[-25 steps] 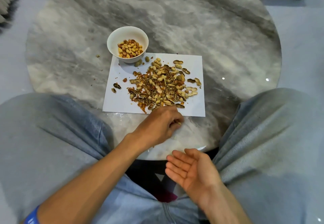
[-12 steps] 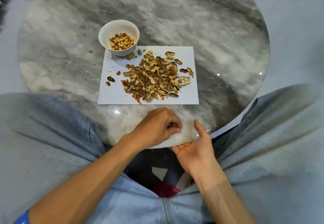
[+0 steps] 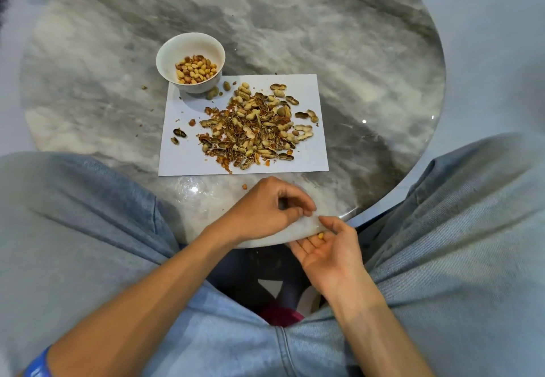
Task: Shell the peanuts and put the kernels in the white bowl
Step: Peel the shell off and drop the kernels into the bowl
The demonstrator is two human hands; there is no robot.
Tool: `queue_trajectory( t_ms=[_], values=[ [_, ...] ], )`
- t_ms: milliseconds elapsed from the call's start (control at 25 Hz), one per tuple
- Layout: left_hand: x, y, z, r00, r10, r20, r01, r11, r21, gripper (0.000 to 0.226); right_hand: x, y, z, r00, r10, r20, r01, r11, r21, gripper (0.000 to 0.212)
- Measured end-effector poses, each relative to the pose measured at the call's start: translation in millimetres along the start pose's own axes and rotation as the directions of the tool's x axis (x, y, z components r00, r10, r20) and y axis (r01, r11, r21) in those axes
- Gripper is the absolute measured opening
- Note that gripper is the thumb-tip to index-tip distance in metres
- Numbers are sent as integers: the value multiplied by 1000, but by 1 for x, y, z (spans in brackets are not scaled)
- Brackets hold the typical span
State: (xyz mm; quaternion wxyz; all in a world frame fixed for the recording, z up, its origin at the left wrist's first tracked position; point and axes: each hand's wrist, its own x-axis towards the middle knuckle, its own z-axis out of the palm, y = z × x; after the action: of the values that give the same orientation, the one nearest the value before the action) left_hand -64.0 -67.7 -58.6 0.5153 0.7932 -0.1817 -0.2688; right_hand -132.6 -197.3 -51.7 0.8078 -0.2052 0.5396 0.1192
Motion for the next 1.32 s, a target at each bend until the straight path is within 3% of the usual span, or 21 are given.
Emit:
queue_trajectory(
  t_ms=[240, 440, 680, 800, 880, 1000, 1120, 1240, 1320],
  values=[
    [9, 1, -2, 991, -80, -109, 76, 996, -41, 24, -2, -2, -15, 992, -41, -121, 33, 997, -69, 31],
    [8, 2, 0, 990, -89, -108, 85, 996, -38, 24, -7, -8, -12, 992, -96, -83, 89, 993, -80, 23],
    [10, 1, 0, 980, -137, -141, 125, 988, -90, 18, -19, 1, -24, 981, -168, -98, 149, 973, -178, 29],
    [13, 1, -4, 971, -161, -178, 146, 985, -95, 16, -48, 8, -28, 974, -224, -19, 214, 951, -224, 25],
    [12, 3, -15, 952, -161, -260, 145, 986, -80, 15, -67, 9, -10, 954, -276, 114, 296, 921, -252, 21],
    [16, 12, -45, 888, -203, -413, 152, 976, -155, 15, -69, -4, 49, 844, -383, 374, 518, 761, -390, 20],
    [15, 20, -100, 741, -287, -608, 108, 943, -314, 16, -49, -15, 141, 669, -371, 644, 726, 511, -460, 16],
    [11, 22, -147, 612, -331, -718, 90, 932, -352, 19, -21, -19, 227, 573, -303, 762, 814, 315, -487, 10],
    [14, 19, -164, 595, -324, -736, 109, 939, -326, 20, -1, -20, 267, 556, -292, 778, 831, 196, -520, 12]
  ],
)
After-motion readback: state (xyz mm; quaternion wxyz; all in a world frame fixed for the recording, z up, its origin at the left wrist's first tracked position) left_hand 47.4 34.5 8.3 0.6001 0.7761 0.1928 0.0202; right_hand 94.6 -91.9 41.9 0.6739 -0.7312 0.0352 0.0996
